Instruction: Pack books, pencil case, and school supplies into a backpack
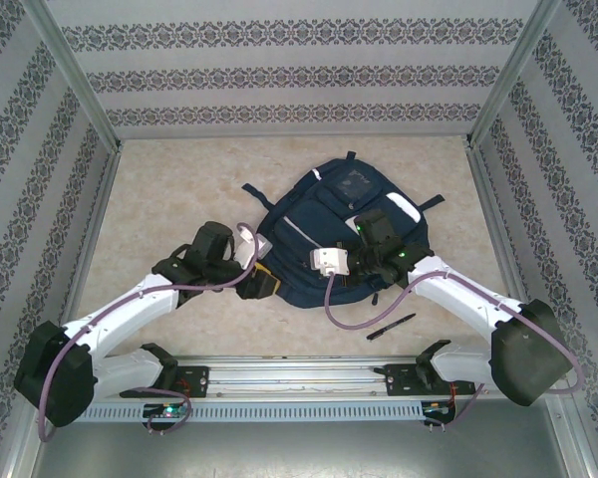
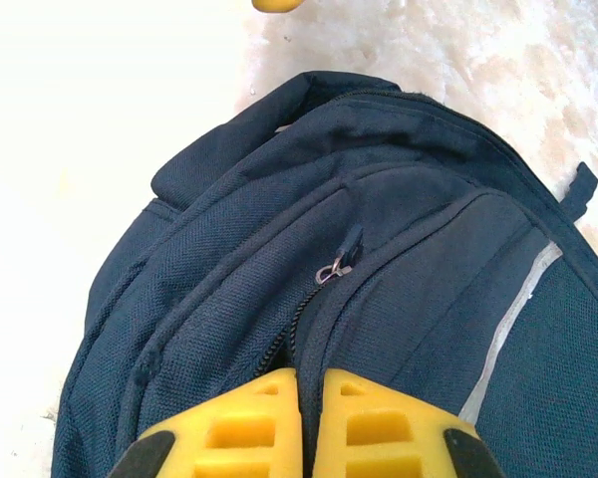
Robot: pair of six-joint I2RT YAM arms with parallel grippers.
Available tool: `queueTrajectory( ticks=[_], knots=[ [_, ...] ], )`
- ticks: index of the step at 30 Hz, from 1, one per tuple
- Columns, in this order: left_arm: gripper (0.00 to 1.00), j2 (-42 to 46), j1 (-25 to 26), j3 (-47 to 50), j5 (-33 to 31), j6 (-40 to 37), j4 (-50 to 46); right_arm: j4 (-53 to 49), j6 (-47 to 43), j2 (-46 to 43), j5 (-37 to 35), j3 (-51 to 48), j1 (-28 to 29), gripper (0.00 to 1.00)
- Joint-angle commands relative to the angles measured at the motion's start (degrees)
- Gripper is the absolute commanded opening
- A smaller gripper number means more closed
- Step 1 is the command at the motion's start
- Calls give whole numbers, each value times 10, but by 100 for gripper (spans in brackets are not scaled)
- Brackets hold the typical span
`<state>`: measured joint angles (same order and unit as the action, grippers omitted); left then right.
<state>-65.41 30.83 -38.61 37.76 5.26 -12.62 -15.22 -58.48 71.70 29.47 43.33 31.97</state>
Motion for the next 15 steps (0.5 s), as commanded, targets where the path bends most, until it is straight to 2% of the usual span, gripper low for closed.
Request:
queueTrajectory(
  ticks=[1,4,6,10,15],
  knots=[
    [57,-8,7,-29,0,-90,19,-2,4,-6,36,16,0,0],
    [58,-44,7,-53,10,-256,-17,2,-2,-13,22,7,6,0],
    [57,-73,5,-61,17,-328,-5,6,-2,-19,18,1,6,0],
    [47,-148,0,-101,36,-401,19,8,4,-37,16,-9,4,0],
    [45,-211,-4,-135,49,-423,48,8,9,-51,27,-14,4,0]
  ],
)
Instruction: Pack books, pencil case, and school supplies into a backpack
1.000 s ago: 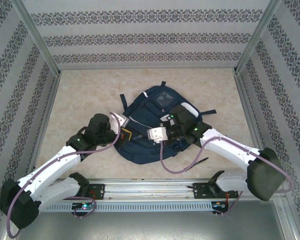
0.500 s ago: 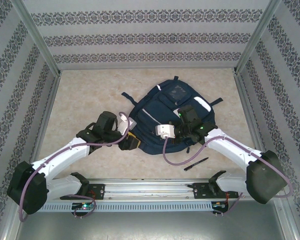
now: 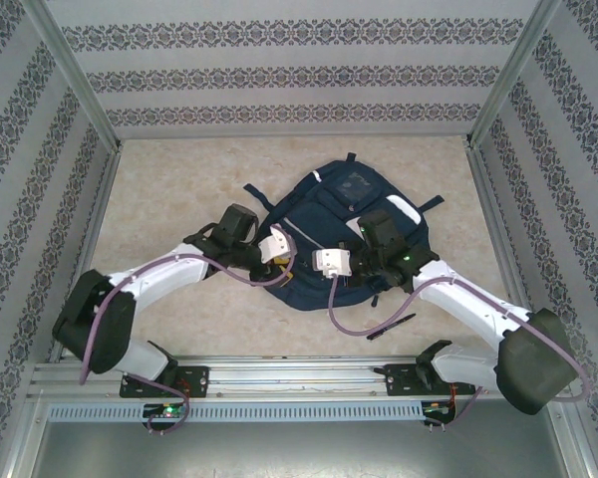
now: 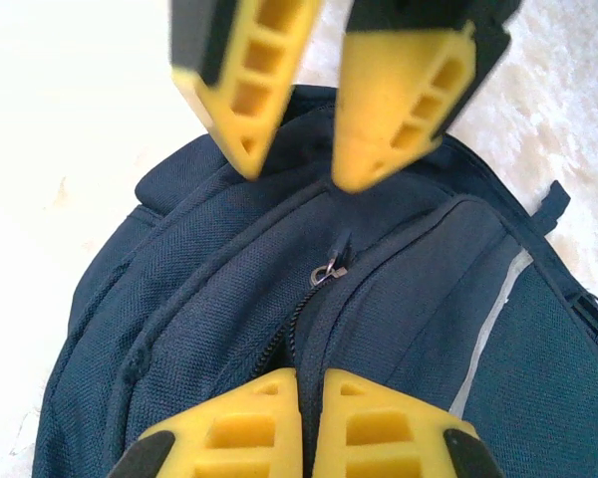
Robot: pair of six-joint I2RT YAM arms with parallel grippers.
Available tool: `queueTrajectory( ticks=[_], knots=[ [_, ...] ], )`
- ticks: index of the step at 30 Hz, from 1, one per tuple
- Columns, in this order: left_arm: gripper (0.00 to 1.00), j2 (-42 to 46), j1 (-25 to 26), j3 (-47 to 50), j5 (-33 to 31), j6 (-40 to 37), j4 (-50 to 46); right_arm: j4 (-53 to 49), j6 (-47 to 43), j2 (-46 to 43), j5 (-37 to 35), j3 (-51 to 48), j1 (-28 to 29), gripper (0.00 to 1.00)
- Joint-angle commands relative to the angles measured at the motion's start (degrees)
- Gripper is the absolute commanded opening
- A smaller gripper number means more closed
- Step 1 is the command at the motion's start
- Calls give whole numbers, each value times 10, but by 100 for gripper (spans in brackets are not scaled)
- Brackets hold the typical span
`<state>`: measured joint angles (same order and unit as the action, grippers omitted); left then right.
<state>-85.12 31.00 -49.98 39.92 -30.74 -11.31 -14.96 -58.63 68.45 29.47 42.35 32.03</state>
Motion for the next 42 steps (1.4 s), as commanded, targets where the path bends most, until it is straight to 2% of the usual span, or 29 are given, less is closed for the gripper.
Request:
queueTrajectory(
  ticks=[1,15,19,22,26,29,33,40,42],
  knots=[
    [44,-20,-6,-22,27,-63,46,5,12,-21,29,-5,4,0],
    [40,-77,-13,-37,110,-47,100,7,20,-22,42,-3,14,0],
    [39,-91,-19,-73,169,9,89,7,21,-19,45,-5,15,0],
    [41,-92,-24,-74,212,66,114,8,23,-21,41,-4,15,0],
    [40,-90,-37,-74,235,127,122,19,32,-26,39,-12,13,0],
    [39,-84,-38,-61,233,120,120,33,49,-28,40,-11,9,0],
    [36,-91,-38,-64,186,76,82,43,60,-31,42,-11,3,0],
    [39,-108,-30,-66,156,59,95,47,74,-29,53,-4,2,0],
    [41,-106,-25,-63,172,42,97,47,74,-29,53,-4,1,0]
  ],
)
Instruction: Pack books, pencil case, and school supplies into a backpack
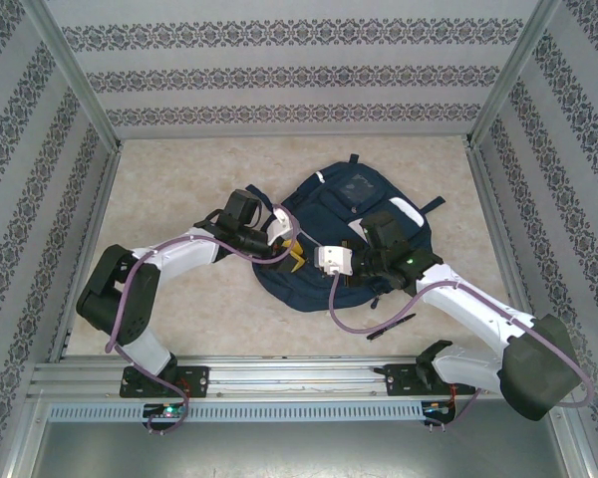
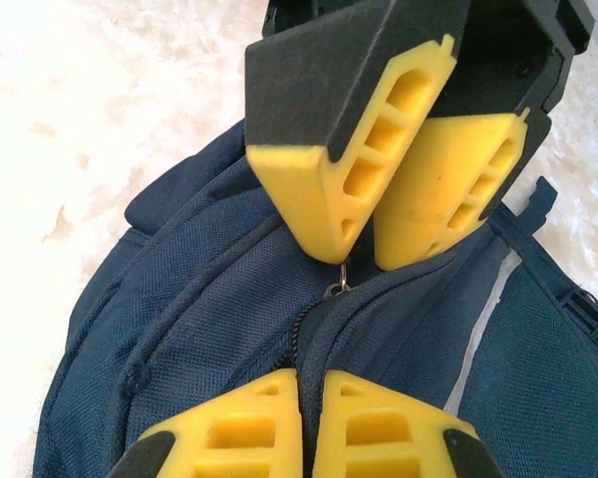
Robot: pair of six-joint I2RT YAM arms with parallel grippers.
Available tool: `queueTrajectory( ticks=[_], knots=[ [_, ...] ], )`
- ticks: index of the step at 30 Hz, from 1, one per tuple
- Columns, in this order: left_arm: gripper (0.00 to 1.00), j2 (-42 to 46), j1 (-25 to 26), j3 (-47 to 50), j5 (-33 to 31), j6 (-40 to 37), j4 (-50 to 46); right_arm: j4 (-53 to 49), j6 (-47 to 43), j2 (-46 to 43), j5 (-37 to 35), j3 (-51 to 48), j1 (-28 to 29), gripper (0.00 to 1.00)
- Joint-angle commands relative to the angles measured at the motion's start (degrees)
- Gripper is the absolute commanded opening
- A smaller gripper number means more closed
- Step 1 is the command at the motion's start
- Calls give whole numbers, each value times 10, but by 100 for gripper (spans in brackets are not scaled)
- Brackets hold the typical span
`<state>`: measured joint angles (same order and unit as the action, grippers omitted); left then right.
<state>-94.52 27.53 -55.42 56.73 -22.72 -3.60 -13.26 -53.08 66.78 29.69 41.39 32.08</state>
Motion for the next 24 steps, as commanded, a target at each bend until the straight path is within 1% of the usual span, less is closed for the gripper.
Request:
queueTrajectory(
  ticks=[1,3,5,8,9,10,14,15,18,19,20,22,24],
  knots=[
    [43,-11,11,0,13,-39,33,30,19,-14,50,6,1,0],
    [45,-6,12,18,16,-37,56,31,23,-17,49,5,0,0],
    [44,-2,14,27,-3,-40,58,32,25,-18,50,2,-1,0],
    [35,4,17,42,-32,-44,79,33,26,-18,57,5,-1,0],
    [34,5,18,45,-40,-45,90,35,28,-18,58,6,-1,0],
    [33,4,20,46,-51,-45,94,37,31,-18,59,6,-1,0],
    [31,4,37,37,-81,-90,66,46,43,-18,65,5,-4,0],
    [28,4,40,42,-84,-99,73,48,45,-18,67,6,-4,0],
    [8,6,42,56,-99,-126,85,57,57,-21,68,3,-7,0],
    [3,9,42,56,-105,-132,80,62,61,-22,68,0,-9,0],
    [0,14,43,57,-113,-138,73,65,66,-22,71,-3,-12,0],
    [0,30,41,64,-126,-147,71,60,58,-22,70,-3,-17,0],
    [0,51,35,81,-125,-158,75,20,22,-29,47,10,-17,0]
  ],
)
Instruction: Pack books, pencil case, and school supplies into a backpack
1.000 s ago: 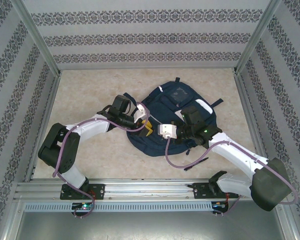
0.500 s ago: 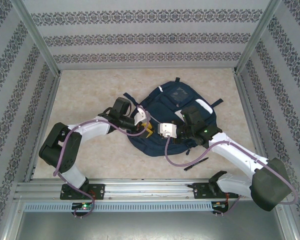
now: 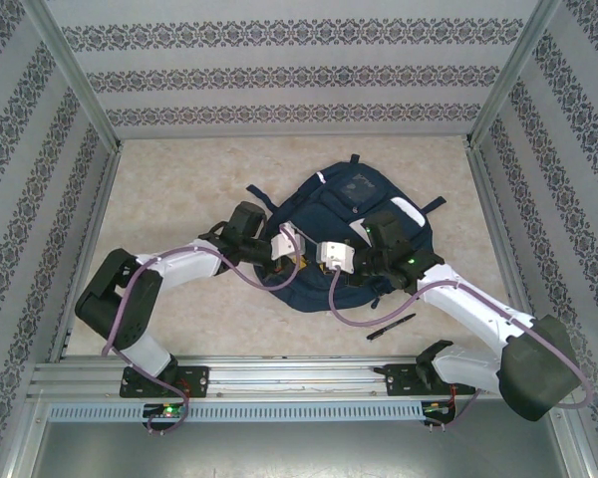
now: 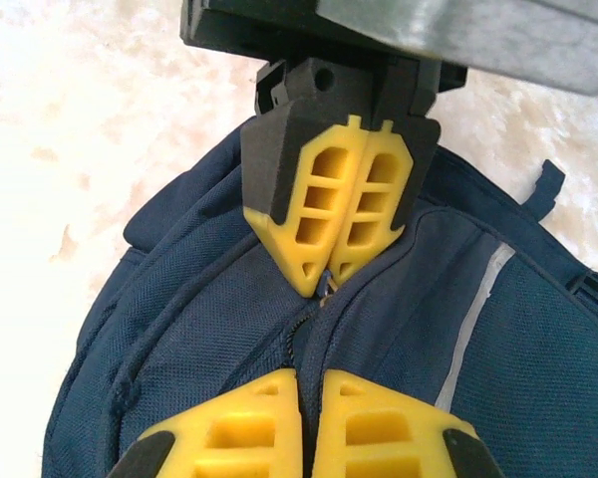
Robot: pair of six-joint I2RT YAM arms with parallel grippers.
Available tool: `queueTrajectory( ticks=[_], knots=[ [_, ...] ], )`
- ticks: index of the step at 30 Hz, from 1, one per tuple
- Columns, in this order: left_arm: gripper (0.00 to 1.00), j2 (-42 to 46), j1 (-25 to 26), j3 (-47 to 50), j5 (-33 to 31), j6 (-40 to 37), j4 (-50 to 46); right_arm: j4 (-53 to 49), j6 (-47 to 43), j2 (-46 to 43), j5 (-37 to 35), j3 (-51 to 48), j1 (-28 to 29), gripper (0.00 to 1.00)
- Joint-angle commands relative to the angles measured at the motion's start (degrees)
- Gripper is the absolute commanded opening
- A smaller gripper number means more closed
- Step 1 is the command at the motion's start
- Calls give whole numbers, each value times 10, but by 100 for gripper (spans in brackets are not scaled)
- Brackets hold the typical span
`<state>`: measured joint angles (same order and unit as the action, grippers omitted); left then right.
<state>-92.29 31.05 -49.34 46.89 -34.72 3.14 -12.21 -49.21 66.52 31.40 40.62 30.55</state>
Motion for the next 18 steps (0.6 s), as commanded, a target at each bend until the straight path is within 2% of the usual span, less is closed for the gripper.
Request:
queueTrajectory(
  ticks=[1,4,5,6,7,9,11,13,18],
  knots=[
    [0,36,-3,23,-28,-36,5,-11,-33,-30,17,23,-1,0],
    [0,49,-23,4,-24,-9,-55,-102,-108,-29,-31,35,0,0],
    [0,53,-23,-6,-20,-19,-87,-121,-121,-26,-46,37,0,3],
    [0,56,-23,-10,-7,-33,-109,-115,-120,-26,-59,30,5,22],
    [0,61,-20,-7,-1,-39,-111,-87,-97,-33,-62,19,10,33],
    [0,79,-15,21,12,-27,-61,-5,-14,-47,-12,-3,13,47],
    [0,96,-16,45,23,22,2,20,23,-42,-7,-5,31,52],
    [0,102,-14,54,43,46,31,19,41,-23,-38,9,52,54],
    [0,94,-3,49,53,63,35,43,107,37,-83,30,79,57]
  ],
)
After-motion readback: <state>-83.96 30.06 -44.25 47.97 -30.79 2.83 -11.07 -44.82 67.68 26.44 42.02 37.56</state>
